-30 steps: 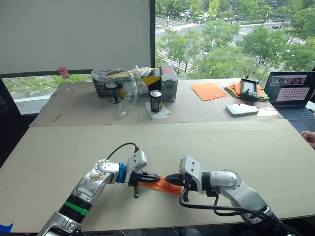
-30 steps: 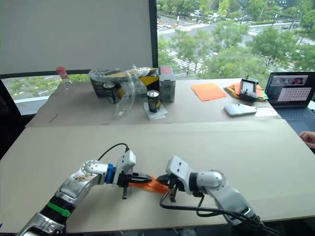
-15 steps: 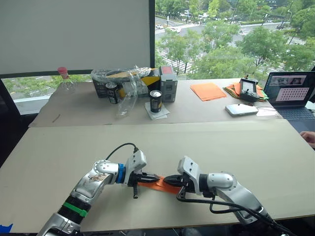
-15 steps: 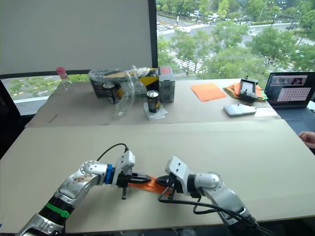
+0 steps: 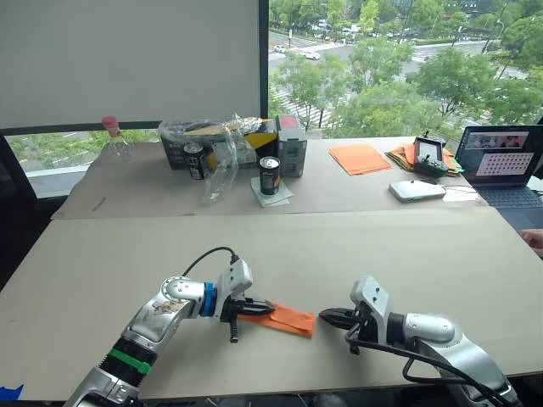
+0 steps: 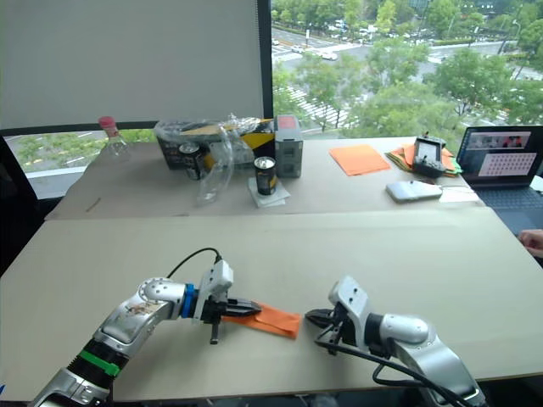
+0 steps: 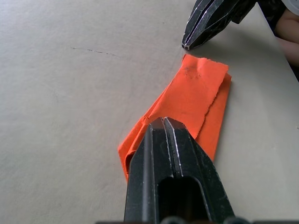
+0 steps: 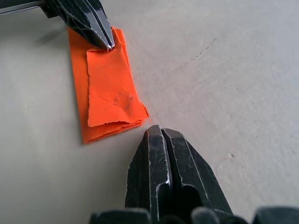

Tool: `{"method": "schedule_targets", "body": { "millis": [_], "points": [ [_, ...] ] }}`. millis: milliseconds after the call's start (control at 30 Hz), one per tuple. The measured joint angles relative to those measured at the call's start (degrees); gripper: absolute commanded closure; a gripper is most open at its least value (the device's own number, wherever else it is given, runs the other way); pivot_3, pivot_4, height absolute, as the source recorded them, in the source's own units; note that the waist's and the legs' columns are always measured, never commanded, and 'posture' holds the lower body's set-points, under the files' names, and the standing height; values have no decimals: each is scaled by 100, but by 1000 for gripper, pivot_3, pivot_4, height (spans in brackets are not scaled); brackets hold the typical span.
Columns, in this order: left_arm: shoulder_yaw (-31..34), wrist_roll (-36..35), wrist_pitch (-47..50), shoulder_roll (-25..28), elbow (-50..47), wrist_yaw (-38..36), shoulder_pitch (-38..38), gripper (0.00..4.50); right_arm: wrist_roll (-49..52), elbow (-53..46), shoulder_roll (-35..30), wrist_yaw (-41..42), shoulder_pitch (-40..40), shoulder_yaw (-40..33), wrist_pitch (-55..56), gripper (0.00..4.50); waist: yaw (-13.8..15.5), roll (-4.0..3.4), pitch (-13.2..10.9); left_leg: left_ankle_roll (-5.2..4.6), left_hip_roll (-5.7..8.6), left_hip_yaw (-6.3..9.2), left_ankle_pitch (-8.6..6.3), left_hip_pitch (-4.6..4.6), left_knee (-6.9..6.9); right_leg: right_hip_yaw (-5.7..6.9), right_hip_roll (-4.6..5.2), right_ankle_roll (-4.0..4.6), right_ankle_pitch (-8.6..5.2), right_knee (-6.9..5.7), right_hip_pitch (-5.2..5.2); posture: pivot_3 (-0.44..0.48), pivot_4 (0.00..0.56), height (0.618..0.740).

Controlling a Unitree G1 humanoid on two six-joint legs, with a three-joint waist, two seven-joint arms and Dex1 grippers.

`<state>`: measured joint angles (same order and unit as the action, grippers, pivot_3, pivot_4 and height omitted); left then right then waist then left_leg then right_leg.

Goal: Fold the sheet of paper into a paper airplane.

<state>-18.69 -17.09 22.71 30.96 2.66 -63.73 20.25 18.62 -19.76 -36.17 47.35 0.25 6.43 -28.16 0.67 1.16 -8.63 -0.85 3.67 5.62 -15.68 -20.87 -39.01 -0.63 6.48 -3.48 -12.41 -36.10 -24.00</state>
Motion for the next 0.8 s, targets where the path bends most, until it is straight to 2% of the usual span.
{"method": "schedule_targets", "body": {
  "millis": [200, 400, 467, 633, 800],
  "points": [
    [13, 0, 0, -61, 56, -9, 31, 4500, -78, -534, 167, -183, -907, 235, -95, 4479, 0, -7, 1, 0, -6, 8, 1, -9, 0, 11, -6, 3, 2, -3, -9, 0, 150, 695],
    [40, -3, 61, -146, 22, 28, 3, 4500, -688, -257, 149, -283, -835, 1210, -328, 4479, 15, -7, 1, 0, 12, 9, 1, -20, -5, 8, 8, 27, 16, 4, -14, 0, 150, 695],
    [90, -9, 144, -177, -3, 85, -27, 4500, -748, -238, 201, -340, -853, 1247, -325, 4479, 0, -9, 3, 0, 10, 7, 1, -15, -6, 4, 7, 2, 2, 3, -9, 0, 150, 695],
    [193, -50, 620, -248, -186, 364, -99, 4500, -854, -227, 219, -385, -1007, 1394, -502, 4479, -6, -7, 20, 0, -4, 9, 1, 12, -4, 10, -4, 1, 2, -4, 13, 0, 150, 695],
    [337, -158, 865, -191, -269, 459, -231, 4500, -862, -255, 224, -388, -1119, 1535, -700, 4479, -37, -6, 26, 1, -19, 10, -1, 72, 14, 18, -9, -1, -12, 4, 75, 0, 150, 695]
  ]
}}
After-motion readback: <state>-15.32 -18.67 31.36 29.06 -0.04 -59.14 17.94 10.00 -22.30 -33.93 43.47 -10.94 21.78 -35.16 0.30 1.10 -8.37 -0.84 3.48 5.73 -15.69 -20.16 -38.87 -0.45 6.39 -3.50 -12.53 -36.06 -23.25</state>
